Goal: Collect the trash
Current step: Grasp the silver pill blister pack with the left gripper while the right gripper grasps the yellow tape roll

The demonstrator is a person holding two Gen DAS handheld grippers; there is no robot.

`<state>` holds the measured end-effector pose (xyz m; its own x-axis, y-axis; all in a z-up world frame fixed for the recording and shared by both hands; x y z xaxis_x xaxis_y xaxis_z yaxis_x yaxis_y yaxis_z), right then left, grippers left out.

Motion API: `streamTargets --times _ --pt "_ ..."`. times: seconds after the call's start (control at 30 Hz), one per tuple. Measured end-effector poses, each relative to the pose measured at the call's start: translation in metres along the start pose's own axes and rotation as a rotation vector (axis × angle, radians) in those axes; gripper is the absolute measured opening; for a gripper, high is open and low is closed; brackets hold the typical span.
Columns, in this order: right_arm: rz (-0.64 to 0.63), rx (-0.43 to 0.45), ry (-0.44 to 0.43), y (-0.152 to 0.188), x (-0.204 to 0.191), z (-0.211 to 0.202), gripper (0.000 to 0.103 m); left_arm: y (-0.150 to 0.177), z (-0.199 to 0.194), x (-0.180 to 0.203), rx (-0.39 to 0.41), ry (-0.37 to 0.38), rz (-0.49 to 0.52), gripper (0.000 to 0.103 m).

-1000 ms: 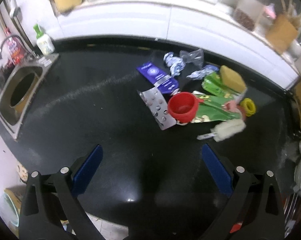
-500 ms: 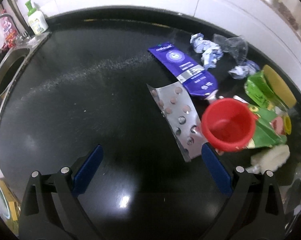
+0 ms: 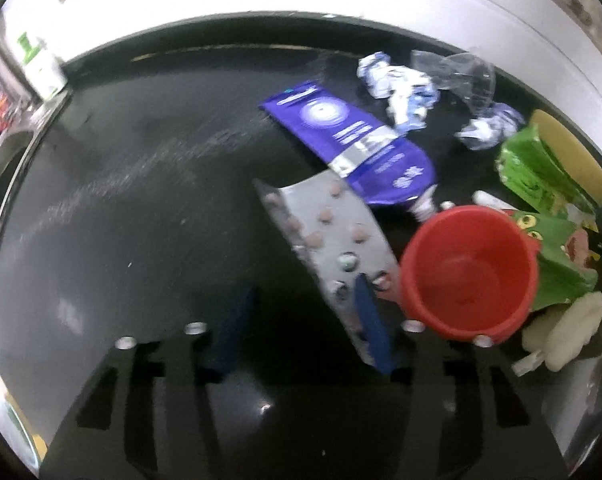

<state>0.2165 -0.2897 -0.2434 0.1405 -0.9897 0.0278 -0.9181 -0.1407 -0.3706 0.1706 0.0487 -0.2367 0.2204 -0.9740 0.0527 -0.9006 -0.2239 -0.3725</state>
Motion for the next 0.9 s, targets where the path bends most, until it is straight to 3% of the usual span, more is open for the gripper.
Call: streamTargets --times 0.03,0.07,0.1,0.27,0.3,0.5,0.73,0.9 --pt "-0.002 0.000 0.004 -0.001 -0.001 0.002 0.066 0.001 0.000 0.002 0.003 0.007 0.006 0.027" --pt "-0.012 0.013 0.020 -0.001 -0.002 0.001 0.055 0.000 0.000 0.003 0.000 0.013 0.008 0.019" --pt "-0.014 0.014 0.021 0.000 -0.002 0.000 0.055 0.000 -0.001 0.005 -0.004 0.013 0.006 0.014" --pt "-0.011 0.037 0.033 0.002 0.000 -0.011 0.055 -0.003 -0.007 0.003 -0.003 0.029 -0.008 0.011" --pt "-0.008 0.041 0.028 0.002 0.000 -0.015 0.055 -0.002 -0.010 0.002 0.002 0.028 -0.005 0.005" --pt "-0.014 0.085 0.030 0.001 -0.009 -0.047 0.055 -0.002 -0.036 -0.003 0.045 0.032 0.006 0.004" --pt "-0.040 0.144 0.029 0.012 -0.028 -0.112 0.055 0.008 -0.082 -0.014 0.091 0.032 0.005 0.004" --pt "-0.060 0.177 0.014 0.029 -0.049 -0.154 0.055 0.029 -0.118 -0.020 0.116 0.023 0.023 0.004"
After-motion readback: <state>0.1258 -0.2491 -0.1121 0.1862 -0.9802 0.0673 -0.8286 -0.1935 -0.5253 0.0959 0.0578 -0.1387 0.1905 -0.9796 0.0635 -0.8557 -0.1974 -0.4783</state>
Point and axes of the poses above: each gripper's, at about its wrist camera, not at the fingertips, and z roughly the way its jaws point, x to its right, y to its underside, the point moved 2 cm from there along z, roughly the way its jaws point, and after that the axes turned 8 degrees about -z, right-handed, at the moved point
